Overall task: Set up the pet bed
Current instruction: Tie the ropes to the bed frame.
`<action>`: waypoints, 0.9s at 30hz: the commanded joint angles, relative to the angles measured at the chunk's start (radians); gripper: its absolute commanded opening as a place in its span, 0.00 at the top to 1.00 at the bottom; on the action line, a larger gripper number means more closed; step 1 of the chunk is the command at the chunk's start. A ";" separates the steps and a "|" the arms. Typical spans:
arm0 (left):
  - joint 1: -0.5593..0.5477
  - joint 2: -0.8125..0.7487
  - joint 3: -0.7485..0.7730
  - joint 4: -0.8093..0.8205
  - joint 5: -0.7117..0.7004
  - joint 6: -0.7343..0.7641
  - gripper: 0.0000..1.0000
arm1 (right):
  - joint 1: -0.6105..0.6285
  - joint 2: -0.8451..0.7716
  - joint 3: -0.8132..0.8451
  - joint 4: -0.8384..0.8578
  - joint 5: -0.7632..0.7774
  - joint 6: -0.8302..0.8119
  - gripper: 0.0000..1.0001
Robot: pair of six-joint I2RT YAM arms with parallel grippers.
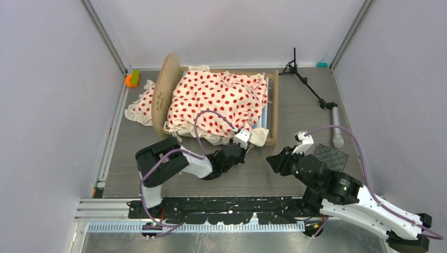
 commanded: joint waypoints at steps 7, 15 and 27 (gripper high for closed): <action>0.008 0.023 0.050 -0.067 0.283 0.138 1.00 | 0.006 -0.023 0.048 -0.019 -0.023 -0.020 0.56; 0.008 0.018 0.060 -0.096 0.397 0.165 1.00 | 0.006 0.023 0.042 -0.104 0.100 0.270 0.63; 0.016 0.017 0.057 -0.091 0.383 0.152 1.00 | 0.006 0.005 -0.227 0.045 0.215 0.777 0.58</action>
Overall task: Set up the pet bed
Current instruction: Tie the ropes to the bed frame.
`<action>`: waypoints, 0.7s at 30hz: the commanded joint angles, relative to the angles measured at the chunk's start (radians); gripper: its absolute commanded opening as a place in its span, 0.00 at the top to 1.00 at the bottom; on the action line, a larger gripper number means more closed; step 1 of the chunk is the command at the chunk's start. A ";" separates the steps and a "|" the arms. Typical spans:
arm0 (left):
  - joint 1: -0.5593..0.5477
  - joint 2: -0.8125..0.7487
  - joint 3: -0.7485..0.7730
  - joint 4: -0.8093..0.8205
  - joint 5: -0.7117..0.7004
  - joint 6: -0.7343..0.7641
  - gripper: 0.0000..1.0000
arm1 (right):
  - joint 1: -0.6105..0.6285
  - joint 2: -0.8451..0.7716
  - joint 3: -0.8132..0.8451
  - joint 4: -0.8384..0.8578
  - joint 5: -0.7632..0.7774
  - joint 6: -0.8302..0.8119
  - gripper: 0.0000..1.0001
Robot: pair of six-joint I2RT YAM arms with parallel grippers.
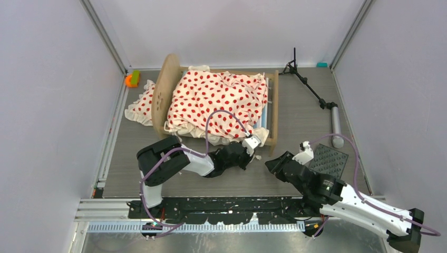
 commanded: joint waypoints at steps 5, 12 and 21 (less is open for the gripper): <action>0.009 -0.002 0.009 0.018 0.028 0.002 1.00 | 0.006 -0.070 -0.165 0.195 0.191 0.307 0.53; 0.012 0.006 0.000 0.032 0.037 0.002 1.00 | 0.006 0.115 -0.238 0.447 0.190 0.354 0.49; 0.016 0.009 -0.005 0.038 0.052 0.001 1.00 | -0.001 0.308 -0.302 0.687 0.224 0.448 0.47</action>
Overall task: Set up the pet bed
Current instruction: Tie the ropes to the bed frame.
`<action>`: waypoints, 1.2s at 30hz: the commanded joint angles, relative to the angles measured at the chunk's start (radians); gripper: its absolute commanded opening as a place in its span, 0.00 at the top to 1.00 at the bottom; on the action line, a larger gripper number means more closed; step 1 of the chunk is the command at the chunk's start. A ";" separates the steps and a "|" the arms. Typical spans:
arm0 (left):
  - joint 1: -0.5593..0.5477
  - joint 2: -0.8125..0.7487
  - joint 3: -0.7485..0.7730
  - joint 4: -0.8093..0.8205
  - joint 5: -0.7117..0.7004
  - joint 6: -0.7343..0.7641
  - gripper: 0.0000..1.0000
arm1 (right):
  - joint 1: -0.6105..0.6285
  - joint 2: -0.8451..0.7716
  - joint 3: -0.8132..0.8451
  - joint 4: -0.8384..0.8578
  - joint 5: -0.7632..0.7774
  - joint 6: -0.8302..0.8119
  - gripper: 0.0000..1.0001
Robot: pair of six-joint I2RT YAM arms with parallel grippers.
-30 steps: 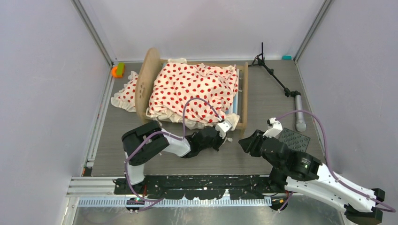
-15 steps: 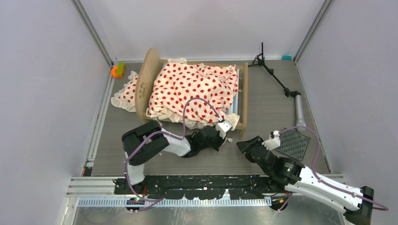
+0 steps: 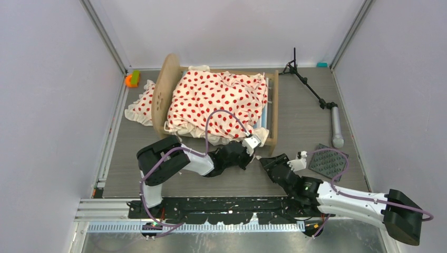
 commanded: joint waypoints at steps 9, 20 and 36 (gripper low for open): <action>0.008 0.012 -0.006 0.038 0.046 0.002 1.00 | -0.027 0.114 -0.022 0.206 0.100 0.128 0.44; 0.008 0.014 -0.011 0.061 0.084 -0.001 1.00 | -0.073 0.329 -0.020 0.381 0.065 0.167 0.44; 0.010 0.020 -0.010 0.065 0.083 -0.012 1.00 | -0.096 0.574 0.000 0.559 0.033 0.196 0.71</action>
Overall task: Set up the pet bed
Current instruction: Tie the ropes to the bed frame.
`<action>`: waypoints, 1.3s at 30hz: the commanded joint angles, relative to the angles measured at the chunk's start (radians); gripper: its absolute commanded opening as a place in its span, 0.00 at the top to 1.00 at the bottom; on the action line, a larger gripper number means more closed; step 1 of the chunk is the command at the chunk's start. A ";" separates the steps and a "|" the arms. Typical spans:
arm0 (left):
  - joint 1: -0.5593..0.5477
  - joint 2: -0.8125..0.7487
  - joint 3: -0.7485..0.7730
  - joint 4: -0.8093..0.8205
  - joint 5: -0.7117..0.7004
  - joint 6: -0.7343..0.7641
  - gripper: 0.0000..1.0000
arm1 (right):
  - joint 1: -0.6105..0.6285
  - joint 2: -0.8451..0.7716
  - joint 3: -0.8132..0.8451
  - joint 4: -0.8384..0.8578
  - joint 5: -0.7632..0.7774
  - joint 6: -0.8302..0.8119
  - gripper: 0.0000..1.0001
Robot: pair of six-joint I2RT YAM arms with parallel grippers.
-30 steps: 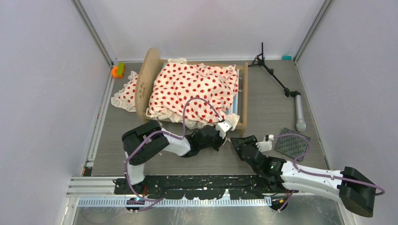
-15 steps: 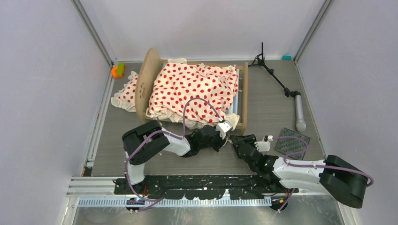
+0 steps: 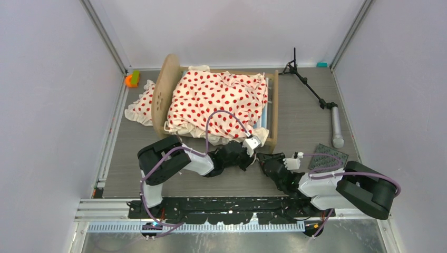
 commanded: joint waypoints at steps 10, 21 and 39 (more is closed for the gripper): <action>0.009 -0.031 -0.015 -0.004 -0.077 -0.010 0.61 | -0.007 0.063 0.012 -0.017 0.008 0.028 1.00; 0.038 -0.145 -0.036 -0.124 -0.222 -0.021 0.56 | -0.006 -0.043 0.024 -0.133 0.027 -0.011 1.00; 0.160 -0.226 -0.039 -0.222 -0.179 -0.044 0.52 | -0.006 -0.100 0.027 -0.175 0.012 -0.052 1.00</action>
